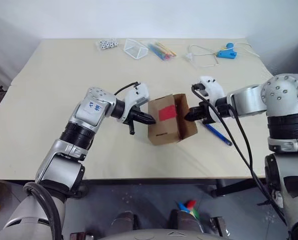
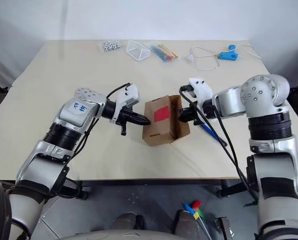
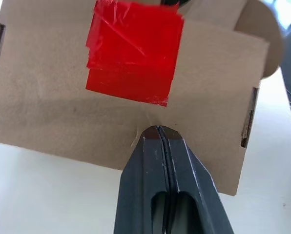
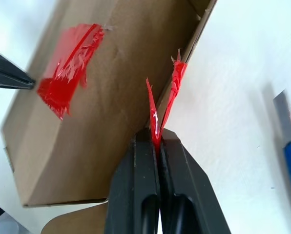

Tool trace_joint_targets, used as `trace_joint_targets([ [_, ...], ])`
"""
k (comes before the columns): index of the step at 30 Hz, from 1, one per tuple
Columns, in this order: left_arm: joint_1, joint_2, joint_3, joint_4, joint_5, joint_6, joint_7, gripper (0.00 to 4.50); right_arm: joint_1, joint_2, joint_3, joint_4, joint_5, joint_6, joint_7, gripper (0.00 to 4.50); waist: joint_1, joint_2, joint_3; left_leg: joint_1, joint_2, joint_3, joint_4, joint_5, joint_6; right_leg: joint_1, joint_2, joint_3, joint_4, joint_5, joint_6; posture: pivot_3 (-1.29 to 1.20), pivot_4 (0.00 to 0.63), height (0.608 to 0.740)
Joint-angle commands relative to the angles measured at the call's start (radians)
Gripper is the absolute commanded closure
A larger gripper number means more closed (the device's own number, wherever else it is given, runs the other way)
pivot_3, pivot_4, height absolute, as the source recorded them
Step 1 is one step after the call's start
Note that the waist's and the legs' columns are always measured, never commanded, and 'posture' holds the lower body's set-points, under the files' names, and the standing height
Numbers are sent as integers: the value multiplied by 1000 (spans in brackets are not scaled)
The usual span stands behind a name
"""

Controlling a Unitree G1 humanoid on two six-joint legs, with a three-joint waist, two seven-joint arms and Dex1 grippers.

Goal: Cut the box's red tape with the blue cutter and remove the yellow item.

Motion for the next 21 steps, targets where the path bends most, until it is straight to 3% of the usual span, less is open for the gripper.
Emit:
trace_joint_targets([
  [1,37,-27,-42,52,56,9,48,4500,-64,-26,16,-26,176,5,-95,4484,4,0,0,0,0,0,0,0,0,0,0,0,0,0,0,0,150,740],
  [10,57,-69,1,56,51,19,92,4500,-148,-47,127,9,503,5,-335,4484,12,0,0,-2,0,0,0,0,3,2,-1,-1,-7,0,1,0,150,740],
  [15,80,-87,32,36,46,39,117,4500,-173,-60,182,40,621,-16,-426,4484,12,-1,1,-13,-1,0,0,-1,3,-5,0,-6,-7,2,4,0,150,740],
  [21,91,-105,49,11,38,59,134,4500,-144,-93,281,10,763,-92,-510,4484,12,-1,1,-14,-2,1,0,-1,3,-4,0,-8,-9,4,6,0,150,740],
])
